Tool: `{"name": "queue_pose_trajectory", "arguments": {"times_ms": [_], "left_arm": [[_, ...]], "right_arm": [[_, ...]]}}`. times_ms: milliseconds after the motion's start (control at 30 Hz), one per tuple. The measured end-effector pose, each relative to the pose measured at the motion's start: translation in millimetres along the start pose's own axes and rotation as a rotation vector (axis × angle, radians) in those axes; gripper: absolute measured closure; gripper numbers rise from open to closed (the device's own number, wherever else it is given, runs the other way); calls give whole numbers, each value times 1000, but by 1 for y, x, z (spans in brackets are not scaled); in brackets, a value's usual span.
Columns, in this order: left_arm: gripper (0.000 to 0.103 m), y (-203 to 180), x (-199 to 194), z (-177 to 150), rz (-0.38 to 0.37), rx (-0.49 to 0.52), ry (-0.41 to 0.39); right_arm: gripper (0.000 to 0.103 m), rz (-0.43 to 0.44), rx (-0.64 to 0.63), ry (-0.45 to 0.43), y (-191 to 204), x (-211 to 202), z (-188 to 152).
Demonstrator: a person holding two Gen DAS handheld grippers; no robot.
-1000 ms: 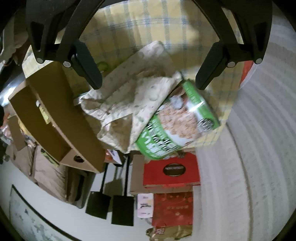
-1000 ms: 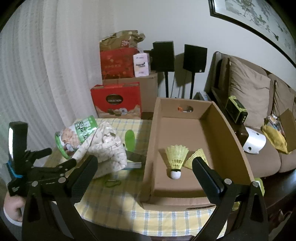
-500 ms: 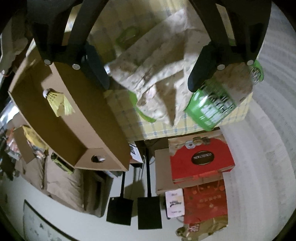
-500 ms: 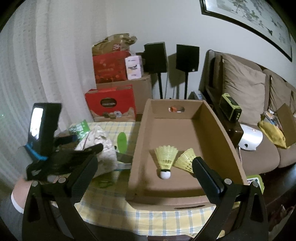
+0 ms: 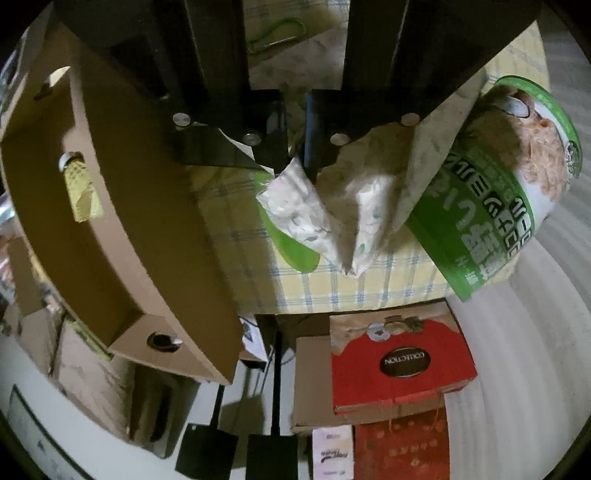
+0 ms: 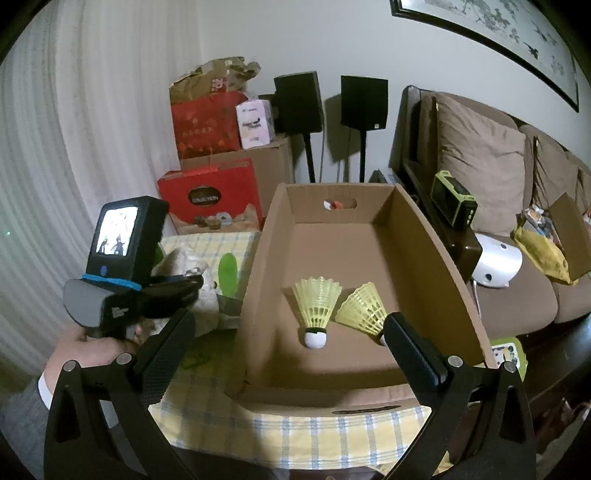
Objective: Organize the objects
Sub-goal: 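Grasp the cream cloth tote bag with the left gripper, then lift the tote bag with the left gripper while the right gripper reaches the green carabiner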
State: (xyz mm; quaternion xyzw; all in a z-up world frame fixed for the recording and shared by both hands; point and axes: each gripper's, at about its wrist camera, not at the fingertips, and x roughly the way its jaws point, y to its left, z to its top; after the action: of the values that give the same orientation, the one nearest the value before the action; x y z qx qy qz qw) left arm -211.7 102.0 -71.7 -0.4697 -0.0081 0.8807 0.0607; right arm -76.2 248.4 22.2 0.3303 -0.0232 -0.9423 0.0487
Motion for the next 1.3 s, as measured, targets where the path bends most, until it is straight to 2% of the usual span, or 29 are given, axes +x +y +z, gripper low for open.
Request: {"name": "queue_pose_trajectory", "arguments": {"times_ms": [200,333,500,800,1000,1300], "left_arm": [[99,10,-40,-5,-68,-1,-81],[99,23,-83,-8,-117,-12,-156],[99,45,-140,-9,-167,-30,-251],[99,85,-233,-2,-202,-66,-432],[99,112,-262,-11,-194,-102,-472],[99,132,-270,-35,-174,-121,-468]], "right_arm": [[1,24,13,-2,-1,-1,1],[11,57,19,11,5,-3,3],[16,79,-6,14,19,-4,4],[25,113,-60,33,48,1,4],[30,136,-78,48,66,7,0],[44,210,-161,142,112,42,-16]]}}
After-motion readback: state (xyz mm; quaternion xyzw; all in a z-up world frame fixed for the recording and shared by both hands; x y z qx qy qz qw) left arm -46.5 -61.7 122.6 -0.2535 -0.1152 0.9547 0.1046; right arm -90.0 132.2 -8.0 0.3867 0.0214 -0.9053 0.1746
